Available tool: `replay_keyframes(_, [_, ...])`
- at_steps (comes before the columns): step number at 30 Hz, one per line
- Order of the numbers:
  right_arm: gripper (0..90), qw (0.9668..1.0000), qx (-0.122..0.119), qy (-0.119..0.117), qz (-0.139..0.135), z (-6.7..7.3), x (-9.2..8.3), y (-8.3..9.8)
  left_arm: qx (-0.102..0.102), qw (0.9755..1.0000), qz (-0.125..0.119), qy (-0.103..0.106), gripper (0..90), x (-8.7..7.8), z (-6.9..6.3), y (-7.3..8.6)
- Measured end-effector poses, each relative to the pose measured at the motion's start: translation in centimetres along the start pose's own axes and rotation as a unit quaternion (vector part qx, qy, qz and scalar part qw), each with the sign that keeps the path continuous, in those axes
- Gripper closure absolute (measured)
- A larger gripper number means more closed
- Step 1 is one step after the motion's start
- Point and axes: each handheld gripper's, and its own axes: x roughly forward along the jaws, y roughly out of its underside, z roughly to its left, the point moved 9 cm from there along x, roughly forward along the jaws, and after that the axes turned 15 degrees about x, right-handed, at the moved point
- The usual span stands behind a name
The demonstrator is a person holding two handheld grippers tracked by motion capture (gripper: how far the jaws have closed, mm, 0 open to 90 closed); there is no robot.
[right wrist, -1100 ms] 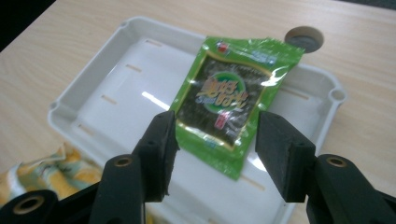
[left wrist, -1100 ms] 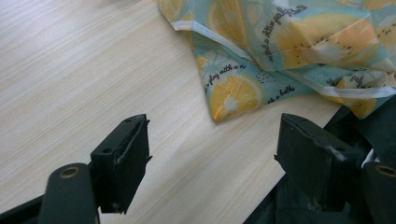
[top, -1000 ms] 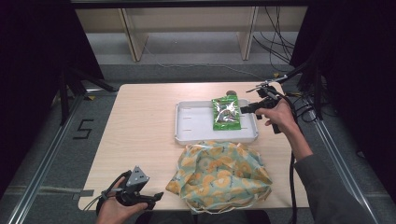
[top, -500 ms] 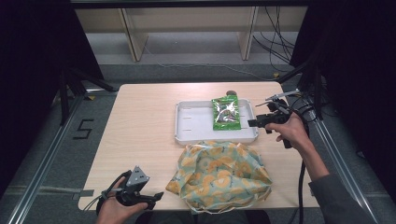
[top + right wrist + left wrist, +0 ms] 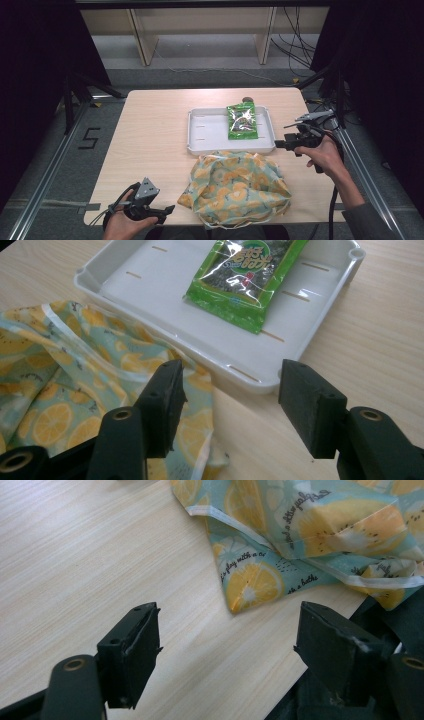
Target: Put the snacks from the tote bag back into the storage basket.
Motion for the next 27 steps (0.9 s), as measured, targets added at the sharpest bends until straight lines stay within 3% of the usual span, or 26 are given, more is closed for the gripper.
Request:
replay_keyframes(2, [43.5,0.9999,-0.015,0.001,-0.008,-0.4,-0.3,0.3,-0.007,1.0,-0.002,-0.002,24.9,0.0,0.0,0.0])
replay_keyframes(3, [43.1,0.9998,-0.013,0.009,0.013,-0.6,-0.7,0.8,-0.013,0.9999,-0.005,-0.002,24.9,0.1,-0.1,-0.1])
replay_keyframes(6, [41.3,0.9997,-0.021,0.009,0.009,-0.9,-1.1,1.5,-0.009,1.0,-0.004,-0.002,24.9,0.0,0.0,-0.1])
replay_keyframes(7, [41.1,0.9998,-0.003,0.015,-0.011,-1.1,-1.0,1.8,-0.01,0.9999,-0.005,-0.005,24.9,0.0,0.1,-0.1])
replay_keyframes(11, [39.9,0.9997,0.007,0.017,-0.018,-1.9,-1.5,3.0,-0.012,0.9999,-0.006,-0.007,24.9,0.0,0.1,-0.1])
replay_keyframes(13, [39.4,1.0,-0.003,-0.003,-0.001,-2.0,-2.0,3.8,-0.009,0.9999,-0.004,-0.006,24.9,-0.1,0.1,-0.1])
replay_keyframes(14, [38.7,0.9999,0.001,0.004,0.013,-2.1,-2.3,4.3,-0.009,0.9999,-0.004,-0.006,24.9,0.0,0.1,-0.1])
replay_keyframes(16, [37.8,0.9997,0.006,0.021,0.009,-2.4,-2.5,4.9,-0.002,1.0,-0.003,-0.004,24.9,-0.1,0.1,-0.1])
replay_keyframes(19, [37.6,1.0,0.006,0.002,0.003,-2.5,-2.4,5.6,-0.002,1.0,-0.004,-0.006,24.9,-0.1,0.2,-0.1])
replay_keyframes(22, [37.1,0.9998,0.013,0.008,0.013,-2.6,-2.5,6.6,0.004,1.0,-0.001,-0.004,24.9,-0.1,0.2,0.0])
replay_keyframes(23, [36.9,0.9998,0.004,0.008,0.016,-2.8,-2.5,6.8,-0.001,1.0,-0.003,-0.006,24.9,-0.1,0.2,-0.1])
replay_keyframes(27, [36.6,0.9994,0.014,0.021,0.022,-3.0,-2.4,7.7,-0.009,0.9999,-0.005,-0.007,24.9,-0.1,0.1,-0.1])
